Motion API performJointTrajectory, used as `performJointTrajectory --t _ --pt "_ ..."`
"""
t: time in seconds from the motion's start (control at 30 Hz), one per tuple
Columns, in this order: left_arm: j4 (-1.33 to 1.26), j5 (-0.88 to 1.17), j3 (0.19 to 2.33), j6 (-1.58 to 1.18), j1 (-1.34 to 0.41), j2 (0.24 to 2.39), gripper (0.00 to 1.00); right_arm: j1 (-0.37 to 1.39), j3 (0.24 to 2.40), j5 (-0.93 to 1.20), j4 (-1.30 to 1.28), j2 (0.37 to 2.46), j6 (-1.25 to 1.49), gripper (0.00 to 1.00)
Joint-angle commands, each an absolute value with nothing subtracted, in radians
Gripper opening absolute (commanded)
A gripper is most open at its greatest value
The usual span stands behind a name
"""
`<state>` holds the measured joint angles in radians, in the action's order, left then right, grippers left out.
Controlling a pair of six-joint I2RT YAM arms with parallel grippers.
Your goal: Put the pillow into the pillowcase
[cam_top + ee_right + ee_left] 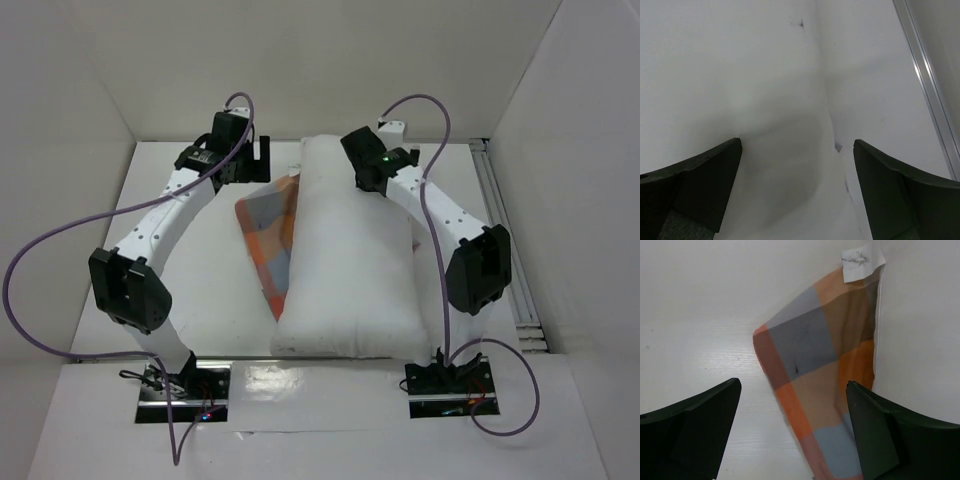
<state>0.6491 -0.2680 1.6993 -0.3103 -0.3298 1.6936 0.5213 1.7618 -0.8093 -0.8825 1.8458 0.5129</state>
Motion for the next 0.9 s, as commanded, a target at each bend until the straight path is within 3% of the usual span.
performJointTrajectory --t 0.0,0.27,0.5,0.73,0.77,0.87 --pt "0.672 -0.186 1.680 -0.370 -0.325 1.674 1.00 0.538 1.682 -0.784 -0.852 1.721 0.523 1.00" --pt "0.649 -0.163 1.617 -0.408 -0.285 1.611 1.00 0.626 1.713 -0.680 -0.802 1.631 0.422 1.00" --pt "0.661 -0.120 1.536 -0.452 -0.216 1.600 1.00 0.827 1.940 -0.660 -0.997 1.802 0.469 1.00" --pt "0.629 -0.017 1.413 -0.500 -0.143 1.615 0.99 0.827 1.781 -0.589 -0.933 1.899 0.568 0.98" --pt "0.618 -0.003 1.390 -0.511 -0.132 1.615 0.99 0.816 1.754 -0.589 -0.916 1.908 0.568 0.71" --pt "0.598 0.035 1.359 -0.511 -0.123 1.644 0.99 0.784 1.720 -0.626 -0.926 1.896 0.589 0.02"
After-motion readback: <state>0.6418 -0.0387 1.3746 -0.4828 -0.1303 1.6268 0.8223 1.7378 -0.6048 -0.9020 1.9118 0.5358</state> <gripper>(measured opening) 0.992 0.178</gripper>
